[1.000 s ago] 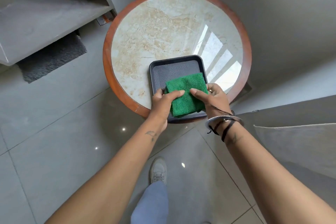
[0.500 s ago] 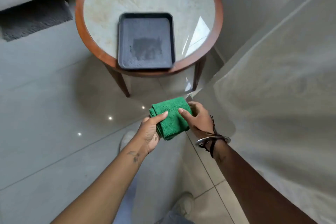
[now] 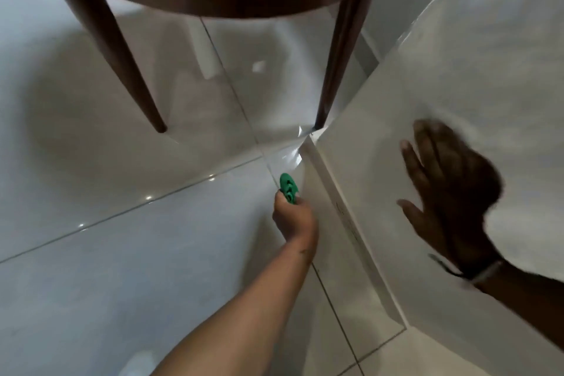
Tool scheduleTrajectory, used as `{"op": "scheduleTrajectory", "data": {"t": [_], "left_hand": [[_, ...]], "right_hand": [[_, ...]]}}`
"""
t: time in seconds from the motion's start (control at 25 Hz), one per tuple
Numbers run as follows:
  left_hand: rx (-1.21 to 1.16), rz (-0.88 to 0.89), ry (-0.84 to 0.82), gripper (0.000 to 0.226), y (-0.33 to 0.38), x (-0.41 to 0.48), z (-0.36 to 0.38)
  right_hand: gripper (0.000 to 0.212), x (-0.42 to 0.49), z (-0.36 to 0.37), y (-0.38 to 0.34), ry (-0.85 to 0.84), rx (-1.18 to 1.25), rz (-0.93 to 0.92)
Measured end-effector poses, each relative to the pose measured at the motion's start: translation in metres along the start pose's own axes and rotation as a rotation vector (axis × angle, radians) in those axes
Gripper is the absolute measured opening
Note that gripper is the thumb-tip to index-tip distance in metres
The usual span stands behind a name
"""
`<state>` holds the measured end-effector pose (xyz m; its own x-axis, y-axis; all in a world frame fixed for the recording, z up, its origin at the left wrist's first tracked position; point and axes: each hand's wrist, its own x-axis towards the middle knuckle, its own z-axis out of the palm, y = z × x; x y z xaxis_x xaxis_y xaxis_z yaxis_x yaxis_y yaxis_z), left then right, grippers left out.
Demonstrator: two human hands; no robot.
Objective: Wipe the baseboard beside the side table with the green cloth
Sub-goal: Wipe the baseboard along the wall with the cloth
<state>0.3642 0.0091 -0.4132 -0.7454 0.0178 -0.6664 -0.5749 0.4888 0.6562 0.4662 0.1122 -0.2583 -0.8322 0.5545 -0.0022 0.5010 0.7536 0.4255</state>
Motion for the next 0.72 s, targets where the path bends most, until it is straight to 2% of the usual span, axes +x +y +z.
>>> {"op": "scheduleTrajectory", "data": {"t": [0.12, 0.2, 0.32, 0.4, 0.52, 0.6, 0.68, 0.72], "left_hand": [[0.01, 0.038, -0.111, 0.025, -0.031, 0.011, 0.06], [0.001, 0.053, -0.172, 0.03, -0.048, 0.005, 0.083], [-0.067, 0.001, -0.207, 0.045, -0.061, -0.006, 0.099], [-0.122, -0.032, -0.247, 0.047, -0.07, -0.009, 0.11], [-0.322, -0.146, -0.446, 0.05, -0.078, -0.009, 0.123], [-0.408, -0.197, -0.562, 0.078, -0.097, -0.009, 0.131], [-0.411, -0.134, -0.648, 0.097, -0.118, -0.004, 0.132], [-0.357, -0.05, -0.669, 0.098, -0.124, 0.0, 0.131]], "right_hand": [[0.097, 0.005, 0.021, 0.0, -0.247, -0.472, -0.062], [0.098, 0.009, 0.021, -0.002, -0.247, -0.612, -0.099], [0.095, 0.01, 0.014, 0.004, -0.229, -0.577, -0.12], [0.093, 0.002, 0.012, 0.01, -0.261, -0.585, -0.116], [0.095, -0.007, 0.022, 0.018, -0.219, -0.673, -0.152], [0.095, -0.01, 0.025, 0.017, -0.182, -0.731, -0.156], [0.096, -0.011, 0.034, 0.021, -0.129, -0.796, -0.157], [0.097, -0.011, 0.038, 0.023, -0.106, -0.813, -0.161]]}}
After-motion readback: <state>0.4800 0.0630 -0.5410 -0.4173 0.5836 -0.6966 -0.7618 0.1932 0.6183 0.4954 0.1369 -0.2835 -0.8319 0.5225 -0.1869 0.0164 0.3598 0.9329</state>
